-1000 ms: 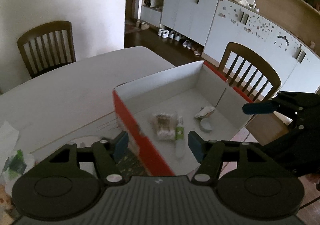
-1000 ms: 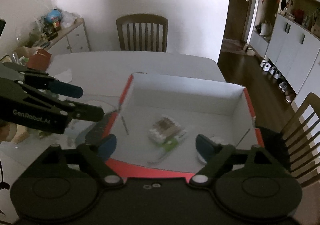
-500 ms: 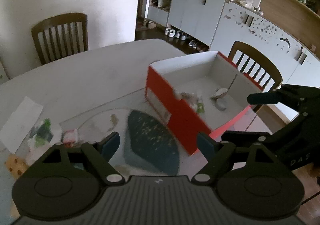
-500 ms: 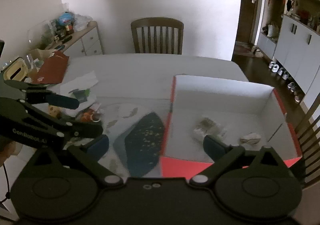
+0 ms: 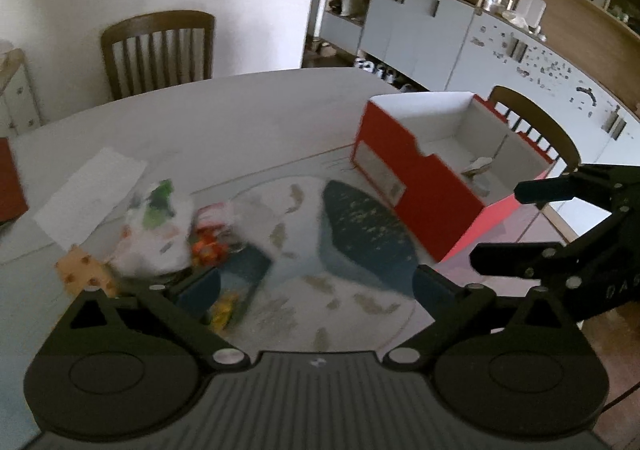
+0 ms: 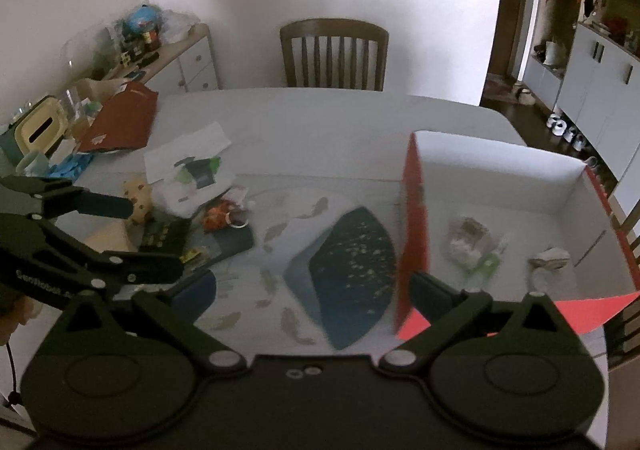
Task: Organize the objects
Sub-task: 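Move both tools back from the box toward the cluttered table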
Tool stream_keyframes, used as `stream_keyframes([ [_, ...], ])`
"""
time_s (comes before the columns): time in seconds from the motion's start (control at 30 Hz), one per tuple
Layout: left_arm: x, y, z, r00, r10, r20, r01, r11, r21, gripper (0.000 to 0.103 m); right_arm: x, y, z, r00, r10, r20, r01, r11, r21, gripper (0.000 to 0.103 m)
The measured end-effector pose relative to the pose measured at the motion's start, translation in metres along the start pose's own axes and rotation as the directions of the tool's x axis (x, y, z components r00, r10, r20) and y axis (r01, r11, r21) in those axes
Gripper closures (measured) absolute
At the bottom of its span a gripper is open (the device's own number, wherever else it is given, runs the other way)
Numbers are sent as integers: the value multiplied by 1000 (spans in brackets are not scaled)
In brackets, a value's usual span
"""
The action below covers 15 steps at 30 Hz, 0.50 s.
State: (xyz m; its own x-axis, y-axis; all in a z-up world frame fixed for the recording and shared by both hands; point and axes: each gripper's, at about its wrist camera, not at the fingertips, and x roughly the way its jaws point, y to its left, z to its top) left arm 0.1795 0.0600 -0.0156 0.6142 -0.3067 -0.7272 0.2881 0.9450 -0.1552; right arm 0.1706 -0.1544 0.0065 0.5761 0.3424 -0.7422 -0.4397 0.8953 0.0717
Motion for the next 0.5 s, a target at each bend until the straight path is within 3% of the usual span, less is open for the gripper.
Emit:
stream_keyframes([
  [0.17, -10, 35, -23, 998, 62, 6, -62, 997, -44, 0, 11, 21, -2, 1000, 3, -19, -3, 1000, -5, 0],
  [0.33, -12, 72, -45, 988, 147, -45, -152, 981, -118, 0, 29, 38, -5, 999, -5, -44, 4, 1000, -22, 1],
  [0.5, -9, 98, -66, 968, 234, -88, -247, 953, -174, 0, 49, 54, -8, 998, -13, -66, 11, 999, -38, 1],
])
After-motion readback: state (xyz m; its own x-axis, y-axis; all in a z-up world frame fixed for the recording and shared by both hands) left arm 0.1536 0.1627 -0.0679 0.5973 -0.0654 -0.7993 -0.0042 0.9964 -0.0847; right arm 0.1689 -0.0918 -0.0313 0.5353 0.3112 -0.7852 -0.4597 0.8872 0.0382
